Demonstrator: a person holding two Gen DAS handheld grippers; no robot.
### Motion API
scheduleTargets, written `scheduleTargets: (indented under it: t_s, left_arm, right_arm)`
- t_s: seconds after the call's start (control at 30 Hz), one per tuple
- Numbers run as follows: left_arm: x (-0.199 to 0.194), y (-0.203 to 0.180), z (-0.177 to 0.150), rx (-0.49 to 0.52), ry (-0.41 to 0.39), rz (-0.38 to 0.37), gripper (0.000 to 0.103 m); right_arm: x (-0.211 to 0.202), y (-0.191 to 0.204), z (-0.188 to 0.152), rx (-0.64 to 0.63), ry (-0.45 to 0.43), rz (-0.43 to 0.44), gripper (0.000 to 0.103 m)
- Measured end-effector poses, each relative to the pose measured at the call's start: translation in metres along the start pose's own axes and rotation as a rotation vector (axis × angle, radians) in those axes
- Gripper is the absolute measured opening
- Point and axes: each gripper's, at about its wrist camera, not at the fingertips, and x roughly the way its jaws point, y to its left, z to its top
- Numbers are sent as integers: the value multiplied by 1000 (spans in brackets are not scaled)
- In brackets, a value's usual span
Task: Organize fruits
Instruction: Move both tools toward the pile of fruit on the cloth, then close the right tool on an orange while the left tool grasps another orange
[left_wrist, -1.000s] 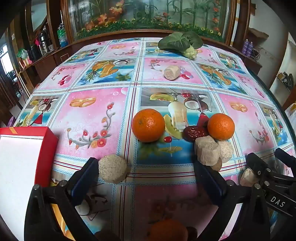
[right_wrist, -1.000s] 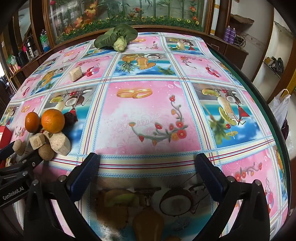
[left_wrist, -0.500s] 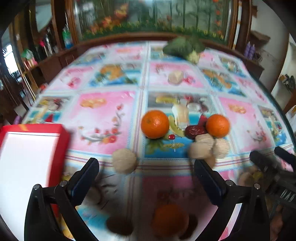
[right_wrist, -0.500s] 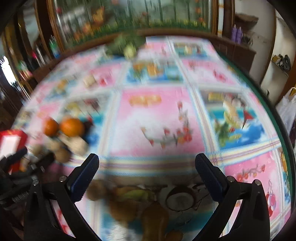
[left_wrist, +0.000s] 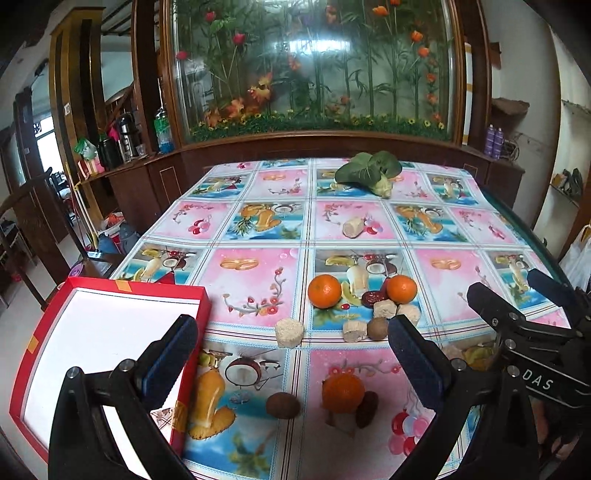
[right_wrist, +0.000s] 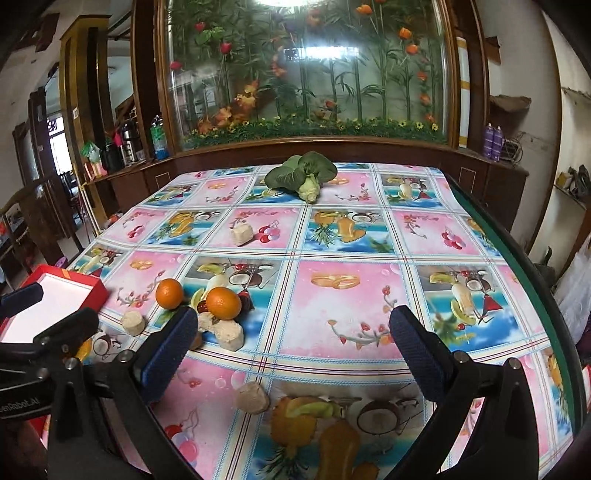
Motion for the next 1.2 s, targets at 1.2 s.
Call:
scheduleTargets:
  t_s: [1.2]
  left_arm:
    - [-2, 56, -9, -11, 2, 91, 102]
  right_arm:
    - [3, 1, 1, -9, 6, -7, 103]
